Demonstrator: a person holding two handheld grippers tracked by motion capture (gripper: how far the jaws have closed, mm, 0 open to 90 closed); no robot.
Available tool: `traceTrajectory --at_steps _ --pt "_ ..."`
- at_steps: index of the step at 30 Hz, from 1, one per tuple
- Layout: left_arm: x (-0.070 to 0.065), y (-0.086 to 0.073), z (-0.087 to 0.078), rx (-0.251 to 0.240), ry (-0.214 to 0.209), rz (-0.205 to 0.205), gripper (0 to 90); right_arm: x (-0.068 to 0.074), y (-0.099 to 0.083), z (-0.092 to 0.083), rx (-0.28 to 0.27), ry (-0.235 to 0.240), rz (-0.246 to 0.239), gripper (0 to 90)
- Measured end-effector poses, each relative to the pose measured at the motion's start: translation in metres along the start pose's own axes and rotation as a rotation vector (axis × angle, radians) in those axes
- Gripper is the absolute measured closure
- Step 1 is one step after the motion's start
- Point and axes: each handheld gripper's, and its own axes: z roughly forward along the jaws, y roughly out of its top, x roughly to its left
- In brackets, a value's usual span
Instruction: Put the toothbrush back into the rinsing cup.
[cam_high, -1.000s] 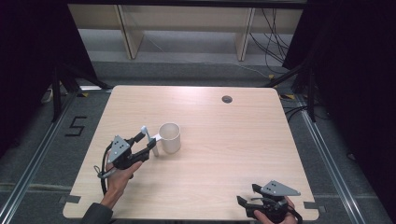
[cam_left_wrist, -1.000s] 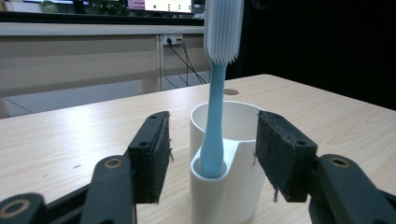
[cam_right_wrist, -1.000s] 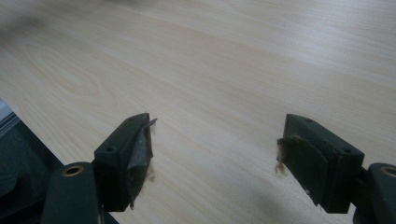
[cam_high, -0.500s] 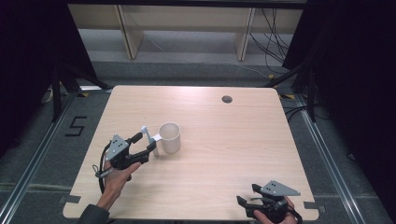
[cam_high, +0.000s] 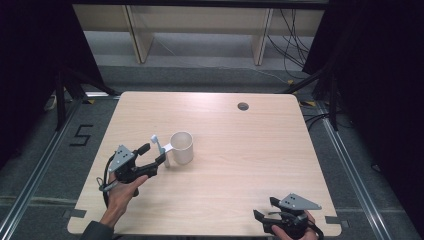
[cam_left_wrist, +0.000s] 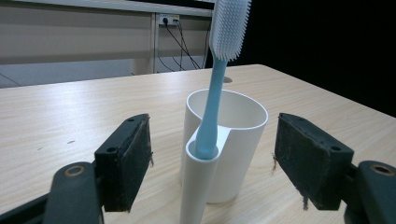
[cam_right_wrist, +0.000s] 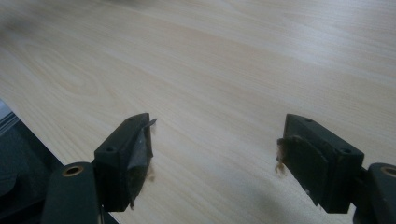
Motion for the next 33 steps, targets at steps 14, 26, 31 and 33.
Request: traceTrajectory --at_steps 14,26,31,33 --pt "-0.0002 0.0009 -0.0026 0.012 -0.004 0.005 25.8 -0.0015 0.0004 -0.0007 0.003 -0.021 -0.026 25.7" --pt "-0.0023 0.0014 -0.0061 0.041 -0.03 0.008 23.9 -0.0007 -0.0002 -0.0001 0.006 -0.018 -0.01 25.7" --pt "-0.0026 0.0014 -0.009 0.041 -0.035 0.01 23.5 0.0004 -0.0002 -0.0003 0.01 -0.019 0.003 25.7" --pt "-0.0029 0.0012 -0.0099 0.05 -0.038 0.01 22.9 -0.0016 0.0002 -0.0002 0.003 -0.02 -0.029 25.7"
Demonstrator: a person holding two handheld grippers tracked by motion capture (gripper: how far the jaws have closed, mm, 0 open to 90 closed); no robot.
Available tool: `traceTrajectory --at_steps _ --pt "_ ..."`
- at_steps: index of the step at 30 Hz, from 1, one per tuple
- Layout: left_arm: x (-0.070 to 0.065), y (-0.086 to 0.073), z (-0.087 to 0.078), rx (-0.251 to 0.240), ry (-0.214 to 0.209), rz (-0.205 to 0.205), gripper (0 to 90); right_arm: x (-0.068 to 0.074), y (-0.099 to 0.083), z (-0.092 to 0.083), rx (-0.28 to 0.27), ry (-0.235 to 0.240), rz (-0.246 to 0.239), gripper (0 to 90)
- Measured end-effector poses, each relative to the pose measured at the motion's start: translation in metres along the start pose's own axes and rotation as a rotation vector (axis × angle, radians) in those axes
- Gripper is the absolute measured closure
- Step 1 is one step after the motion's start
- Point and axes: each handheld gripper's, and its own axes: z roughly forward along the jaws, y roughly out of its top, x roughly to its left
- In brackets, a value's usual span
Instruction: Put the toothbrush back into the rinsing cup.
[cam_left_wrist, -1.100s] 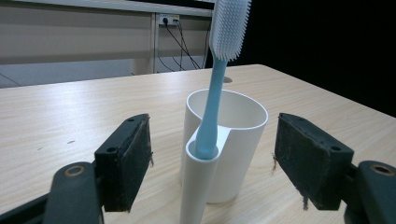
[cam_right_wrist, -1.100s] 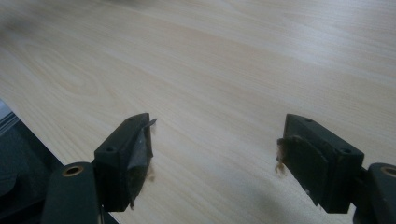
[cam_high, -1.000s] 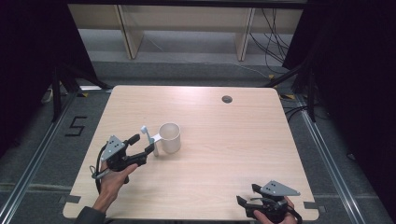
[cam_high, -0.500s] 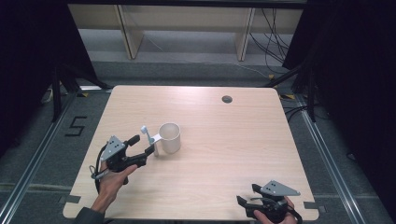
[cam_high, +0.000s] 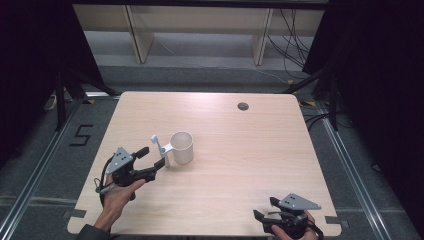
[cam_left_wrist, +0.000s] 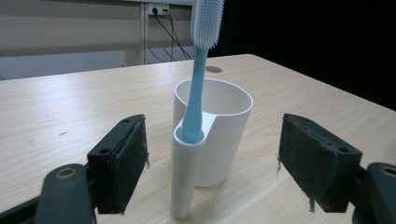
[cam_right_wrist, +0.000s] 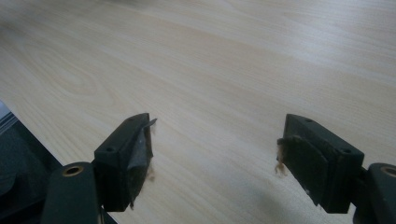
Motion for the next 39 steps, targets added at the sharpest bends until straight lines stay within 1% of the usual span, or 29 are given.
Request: traceTrajectory --at_steps 2,3,4,5,7,8,9,10,12,13,14,17,18,21,24,29,30,31,32,34,36,38,39 --pt "-0.001 -0.001 -0.002 0.003 -0.004 0.003 22.7 0.001 0.0 0.0 0.0 0.016 0.019 25.7" --pt "-0.001 -0.001 -0.002 0.003 -0.004 0.003 22.7 0.001 0.0 0.0 0.0 0.016 0.019 25.7" --pt "-0.001 -0.001 -0.002 0.005 -0.006 0.005 22.6 0.001 0.0 0.001 0.003 0.005 0.012 25.7" --pt "-0.003 0.0 -0.004 0.013 0.0 0.01 22.6 0.001 0.0 0.001 0.002 0.005 0.011 25.7" --pt "-0.003 0.0 -0.005 0.013 -0.003 0.012 22.6 0.001 0.0 0.001 0.001 0.006 0.011 25.7" --pt "-0.004 0.0 -0.006 0.013 -0.007 0.012 22.6 0.0 0.0 0.001 -0.002 0.009 0.001 25.7" --pt "-0.004 0.0 -0.007 0.022 -0.007 0.013 22.6 0.0 0.0 0.001 -0.002 -0.002 -0.003 25.7" --pt "-0.004 0.0 -0.007 0.025 -0.008 0.012 22.5 0.0 0.0 0.001 -0.004 0.0 -0.003 25.7" --pt "-0.005 0.0 -0.009 0.032 -0.011 0.014 22.4 0.0 0.0 0.001 -0.002 -0.001 -0.001 25.8" --pt "-0.005 -0.001 -0.008 0.02 -0.022 0.009 22.4 0.0 0.0 0.0 -0.001 0.001 -0.003 25.7" --pt "-0.006 -0.001 -0.01 0.036 -0.015 0.016 22.3 0.0 0.0 0.001 -0.001 -0.002 -0.003 25.7" --pt "-0.008 -0.002 -0.011 0.047 -0.024 0.01 21.8 0.0 0.0 0.001 -0.002 -0.002 -0.004 25.7" --pt "-0.009 -0.002 -0.012 0.049 -0.027 0.014 21.7 0.001 0.0 0.0 0.002 0.01 0.013 25.8" --pt "-0.01 -0.002 -0.013 0.046 -0.036 0.015 21.7 0.002 0.0 0.0 0.005 0.007 0.021 25.7" --pt "-0.012 -0.002 -0.015 0.056 -0.037 0.019 21.5 0.001 0.0 0.0 0.002 0.001 0.004 25.7" --pt "-0.016 -0.003 -0.019 0.072 -0.05 0.03 21.4 0.001 0.0 0.0 0.001 0.001 0.003 25.7" --pt "-0.018 -0.004 -0.02 0.067 -0.063 0.031 21.4 0.001 0.0 0.0 0.001 0.001 0.003 25.8" --pt "-0.018 -0.004 -0.02 0.067 -0.063 0.031 21.4 0.001 0.0 0.0 0.001 0.001 0.003 25.8" --pt "-0.02 -0.004 -0.022 0.084 -0.056 0.029 21.4 0.001 0.0 0.0 0.001 0.001 0.003 25.7" --pt "-0.022 -0.006 -0.024 0.097 -0.052 0.034 21.4 0.001 0.0 0.0 0.001 0.001 0.003 25.7" --pt "-0.024 -0.007 -0.026 0.095 -0.046 0.033 21.5 0.0 0.0 0.001 -0.002 -0.002 -0.007 25.7" --pt "-0.024 -0.007 -0.028 0.104 -0.046 0.034 21.5 0.0 0.0 0.001 -0.003 -0.002 -0.005 25.7" --pt "-0.025 -0.007 -0.029 0.105 -0.052 0.026 21.5 0.0 0.0 0.001 -0.002 -0.005 0.002 25.7"
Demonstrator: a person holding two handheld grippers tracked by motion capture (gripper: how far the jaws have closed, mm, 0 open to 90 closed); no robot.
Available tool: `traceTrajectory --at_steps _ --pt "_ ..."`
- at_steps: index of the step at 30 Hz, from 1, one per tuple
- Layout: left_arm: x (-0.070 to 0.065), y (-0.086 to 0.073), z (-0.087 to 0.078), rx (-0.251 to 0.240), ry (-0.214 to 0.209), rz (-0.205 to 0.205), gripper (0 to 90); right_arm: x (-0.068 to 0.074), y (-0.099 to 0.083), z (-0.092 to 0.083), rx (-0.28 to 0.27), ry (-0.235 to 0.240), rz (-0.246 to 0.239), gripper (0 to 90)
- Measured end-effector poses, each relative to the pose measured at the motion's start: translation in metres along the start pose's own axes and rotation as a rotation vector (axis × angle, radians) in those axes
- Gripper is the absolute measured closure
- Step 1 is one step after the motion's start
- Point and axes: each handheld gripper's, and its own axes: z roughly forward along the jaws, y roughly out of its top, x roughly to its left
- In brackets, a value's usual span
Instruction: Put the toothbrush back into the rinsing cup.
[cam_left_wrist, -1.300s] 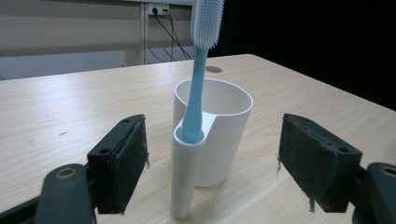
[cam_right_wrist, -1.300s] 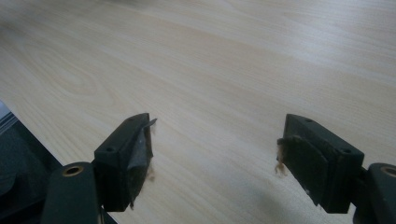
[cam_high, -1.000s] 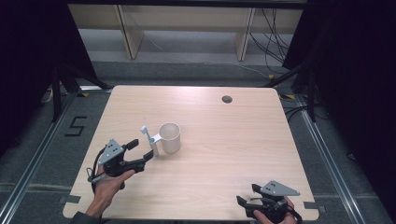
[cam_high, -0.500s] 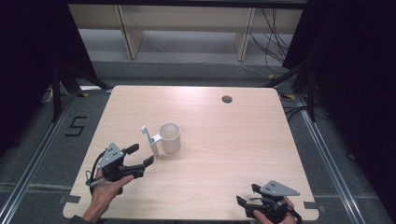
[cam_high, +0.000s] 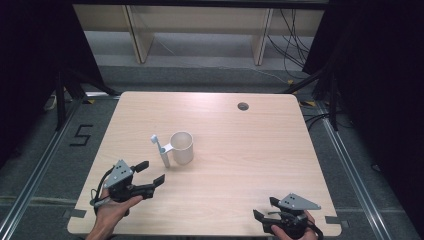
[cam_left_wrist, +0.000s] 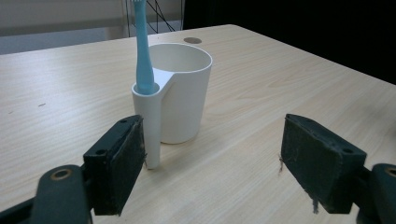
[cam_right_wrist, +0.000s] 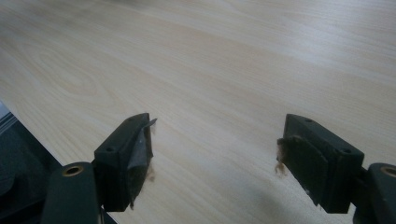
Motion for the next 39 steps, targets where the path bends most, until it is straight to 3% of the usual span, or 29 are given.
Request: traceTrajectory --at_steps 5,11,23,33,36,37,39 --pt "-0.004 -0.004 -0.003 0.013 -0.018 -0.005 21.0 0.001 0.0 -0.001 0.005 0.01 0.019 25.7" --pt "-0.007 -0.011 -0.008 0.022 -0.032 -0.01 19.9 0.0 0.0 0.0 -0.001 0.001 -0.001 25.7" --pt "-0.014 -0.016 -0.018 0.036 -0.057 -0.003 16.4 0.001 0.0 0.0 0.002 0.005 0.014 25.7" --pt "-0.023 -0.022 -0.024 0.076 -0.083 0.014 16.1 0.0 -0.001 0.001 -0.008 -0.002 -0.002 25.7" --pt "-0.025 -0.024 -0.025 0.083 -0.086 0.01 16.1 0.003 -0.001 0.0 0.003 0.012 0.037 25.7" --pt "-0.025 -0.025 -0.025 0.075 -0.095 0.012 16.0 0.001 0.0 0.0 -0.004 0.003 0.002 25.7" --pt "-0.027 -0.027 -0.027 0.099 -0.091 0.021 16.1 0.001 0.0 0.0 -0.002 0.004 0.003 25.7"
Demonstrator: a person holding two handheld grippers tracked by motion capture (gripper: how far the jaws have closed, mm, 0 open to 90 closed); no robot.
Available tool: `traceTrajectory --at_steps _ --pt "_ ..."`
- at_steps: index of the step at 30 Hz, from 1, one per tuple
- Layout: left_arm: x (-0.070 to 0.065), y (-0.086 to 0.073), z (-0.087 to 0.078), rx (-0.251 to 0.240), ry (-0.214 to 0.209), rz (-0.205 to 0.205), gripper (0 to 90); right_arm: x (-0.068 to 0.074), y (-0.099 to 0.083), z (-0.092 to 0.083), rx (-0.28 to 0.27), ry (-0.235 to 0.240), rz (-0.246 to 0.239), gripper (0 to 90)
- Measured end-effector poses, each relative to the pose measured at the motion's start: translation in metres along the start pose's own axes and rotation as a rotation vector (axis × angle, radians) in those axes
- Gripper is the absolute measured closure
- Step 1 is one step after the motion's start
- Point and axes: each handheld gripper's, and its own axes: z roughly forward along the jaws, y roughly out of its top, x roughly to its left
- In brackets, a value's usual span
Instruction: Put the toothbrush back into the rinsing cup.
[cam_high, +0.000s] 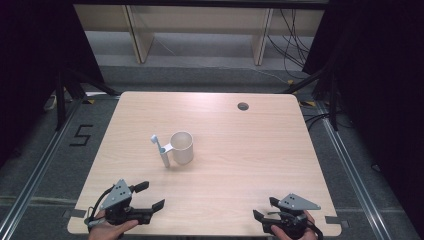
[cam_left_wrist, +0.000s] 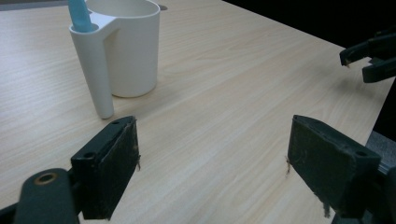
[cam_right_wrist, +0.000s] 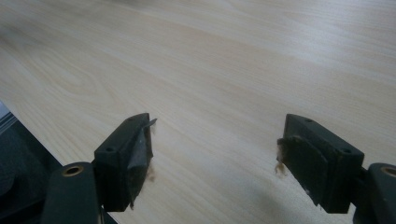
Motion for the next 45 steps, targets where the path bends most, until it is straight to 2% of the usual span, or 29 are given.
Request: traceTrajectory --at_steps 1,5,6,9,10,11,12,13,14,15,21,23,26,27,28,32,33,34,36,39,40,41,45 --pt "0.0 -0.002 0.001 -0.006 -0.007 0.007 16.1 0.0 0.0 0.0 0.001 0.0 0.002 25.7" --pt "-0.001 -0.007 -0.002 0.02 0.002 0.007 16.1 0.0 0.0 0.0 0.001 0.0 0.001 25.7" --pt "-0.001 -0.009 -0.002 0.021 -0.008 0.011 16.1 0.003 0.0 0.0 0.006 0.01 0.035 25.7" --pt "-0.002 -0.012 -0.005 0.038 0.001 0.009 16.1 0.003 0.0 0.0 0.005 0.01 0.034 25.7" --pt "-0.003 -0.013 -0.005 0.032 -0.004 0.008 16.0 0.0 0.0 0.0 -0.001 -0.001 -0.001 25.7" --pt "-0.003 -0.015 -0.005 0.034 -0.012 0.012 16.1 0.0 0.0 0.0 -0.001 -0.001 -0.001 25.7" --pt "-0.004 -0.015 -0.006 0.045 -0.001 0.016 16.1 0.003 0.0 0.0 0.003 0.012 0.034 25.7" --pt "-0.005 -0.016 -0.006 0.04 -0.002 0.009 16.1 0.003 0.0 0.0 0.003 0.012 0.034 25.7" --pt "-0.006 -0.018 -0.007 0.047 -0.008 0.012 16.1 0.003 0.0 0.0 0.002 0.012 0.032 25.7" --pt "-0.007 -0.019 -0.007 0.048 -0.011 0.01 16.1 0.001 0.0 0.0 -0.002 0.007 0.003 25.7" --pt "-0.014 -0.024 -0.009 0.057 -0.026 0.034 16.1 0.001 0.0 0.0 -0.003 0.007 0.01 25.7" --pt "-0.017 -0.025 -0.01 0.072 -0.029 0.032 16.1 0.0 0.0 0.0 -0.007 0.008 -0.004 25.7" --pt "-0.021 -0.028 -0.01 0.094 -0.025 0.06 16.1 0.001 0.0 0.0 -0.007 0.009 -0.006 25.7" --pt "-0.022 -0.028 -0.01 0.107 -0.029 0.071 16.1 0.003 0.0 0.001 -0.007 0.016 0.023 25.7" --pt "-0.024 -0.028 -0.01 0.12 -0.027 0.083 16.1 0.003 0.0 0.0 -0.003 0.009 0.013 25.7" --pt "-0.032 -0.03 -0.01 0.144 -0.035 0.088 16.1 0.003 0.0 -0.001 0.014 0.01 0.02 25.7" --pt "-0.033 -0.031 -0.01 0.155 -0.042 0.104 16.1 0.004 0.0 0.0 0.014 0.003 0.023 25.7" --pt "-0.034 -0.031 -0.01 0.168 -0.036 0.127 16.1 0.004 0.0 0.0 0.005 0.016 0.024 25.7" --pt "-0.039 -0.032 -0.01 0.17 -0.041 0.137 16.1 0.004 0.0 -0.001 0.01 0.011 0.023 25.7" --pt "-0.044 -0.035 -0.01 0.17 -0.022 0.127 16.1 0.004 0.0 0.0 0.015 0.004 0.022 25.7" --pt "-0.045 -0.036 -0.01 0.168 -0.026 0.122 16.1 0.004 0.0 -0.001 0.019 0.013 0.025 25.7" --pt "-0.046 -0.037 -0.01 0.168 -0.024 0.13 16.1 0.002 0.001 -0.001 0.011 0.007 -0.008 25.7" --pt "-0.046 -0.036 -0.014 0.162 -0.025 0.118 16.1 0.002 0.001 -0.001 0.012 0.006 -0.005 25.7"
